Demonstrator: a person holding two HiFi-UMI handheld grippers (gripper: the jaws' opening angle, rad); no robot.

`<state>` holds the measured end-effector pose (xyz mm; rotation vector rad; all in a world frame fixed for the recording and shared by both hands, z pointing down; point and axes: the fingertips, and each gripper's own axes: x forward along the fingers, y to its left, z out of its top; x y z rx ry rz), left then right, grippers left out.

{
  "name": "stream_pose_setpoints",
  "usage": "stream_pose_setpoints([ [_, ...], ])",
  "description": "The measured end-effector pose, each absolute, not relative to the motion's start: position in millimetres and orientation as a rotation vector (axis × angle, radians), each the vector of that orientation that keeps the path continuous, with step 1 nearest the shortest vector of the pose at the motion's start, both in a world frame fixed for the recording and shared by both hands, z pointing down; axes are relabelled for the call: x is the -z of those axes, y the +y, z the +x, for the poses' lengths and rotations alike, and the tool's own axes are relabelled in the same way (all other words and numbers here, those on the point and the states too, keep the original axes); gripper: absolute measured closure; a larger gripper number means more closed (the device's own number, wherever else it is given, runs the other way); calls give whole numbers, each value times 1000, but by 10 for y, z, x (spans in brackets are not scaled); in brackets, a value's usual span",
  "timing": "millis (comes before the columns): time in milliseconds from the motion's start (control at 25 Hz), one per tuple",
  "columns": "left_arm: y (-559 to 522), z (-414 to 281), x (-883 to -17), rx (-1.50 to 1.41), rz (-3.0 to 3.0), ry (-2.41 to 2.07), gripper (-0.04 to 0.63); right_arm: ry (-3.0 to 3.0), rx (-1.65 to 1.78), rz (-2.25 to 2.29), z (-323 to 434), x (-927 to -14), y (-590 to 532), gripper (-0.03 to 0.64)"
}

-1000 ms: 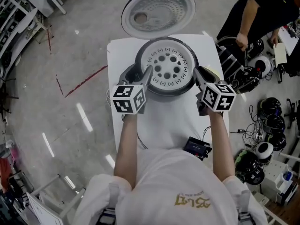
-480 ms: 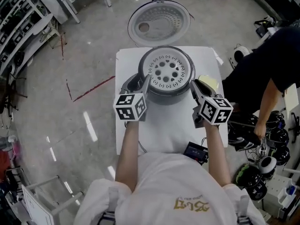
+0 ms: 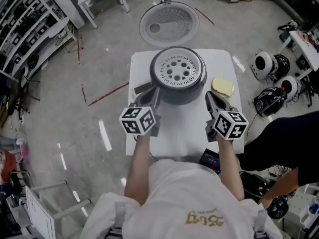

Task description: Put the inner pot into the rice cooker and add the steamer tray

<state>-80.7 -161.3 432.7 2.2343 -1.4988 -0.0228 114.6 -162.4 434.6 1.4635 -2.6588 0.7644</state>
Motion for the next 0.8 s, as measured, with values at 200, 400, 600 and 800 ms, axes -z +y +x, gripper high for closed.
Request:
stream_pose_setpoints([
  [200,-1424,-806,-4287,19,2222,-1472,580,-2648,-721,1468,1123,-4355,-1395,606],
  [400,-1254,-783,-4346,-11,2223,-1497,580,-2644,-687,1479,1177,-4374,-1272,606],
  [600,-1156,-852,-4297,26,2220,-1500,580,-2655,-659,1480,1099,-4316,-1204,606],
  [800,-1171,-850,-4267,50,2223,-1483,580,-2642,-637,1467,1074,-4319,-1194,606],
])
